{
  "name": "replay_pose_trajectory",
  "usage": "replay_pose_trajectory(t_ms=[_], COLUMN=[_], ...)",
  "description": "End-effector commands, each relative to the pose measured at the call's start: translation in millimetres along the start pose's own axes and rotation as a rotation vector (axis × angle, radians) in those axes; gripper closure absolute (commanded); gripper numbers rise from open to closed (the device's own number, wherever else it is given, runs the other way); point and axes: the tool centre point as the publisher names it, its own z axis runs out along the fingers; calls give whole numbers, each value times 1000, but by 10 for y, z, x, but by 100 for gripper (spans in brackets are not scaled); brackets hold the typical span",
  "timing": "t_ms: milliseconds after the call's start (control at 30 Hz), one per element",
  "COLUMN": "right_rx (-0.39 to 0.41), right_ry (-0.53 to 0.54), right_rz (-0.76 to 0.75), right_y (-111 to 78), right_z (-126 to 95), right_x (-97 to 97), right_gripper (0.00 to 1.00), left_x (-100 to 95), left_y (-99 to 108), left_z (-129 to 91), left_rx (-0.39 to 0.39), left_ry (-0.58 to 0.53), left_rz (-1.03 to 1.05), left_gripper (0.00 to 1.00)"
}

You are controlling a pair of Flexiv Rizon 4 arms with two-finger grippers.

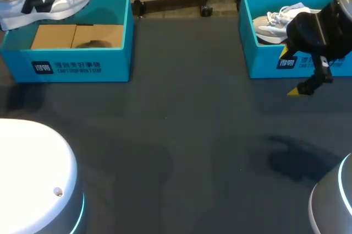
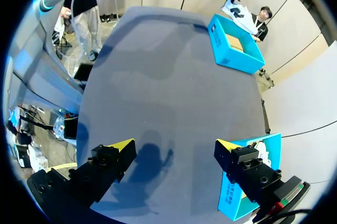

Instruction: Take the shoe out of the shoebox, open the shoe tongue, remove and reinsert the insole, then place the shoe into the shoebox

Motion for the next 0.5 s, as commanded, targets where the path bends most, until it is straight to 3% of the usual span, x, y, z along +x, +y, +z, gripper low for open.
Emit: replay_pose_trajectory(t_ms=[33,267,500], right_rx=[3,3,3], right_ry=[4,4,4], right_rz=[1,1,1], right_y=[12,12,12], right_z=[14,14,14], right_x=[-22,-22,-22], right_gripper=[0,0,0], left_x=[10,10,25], left_y=[-4,-4,103], left_z=[-21,-21,9], left_rx=[-1,-1,-16], left_ry=[0,0,-5], left_rz=[1,1,200], left_gripper=[100,100,100])
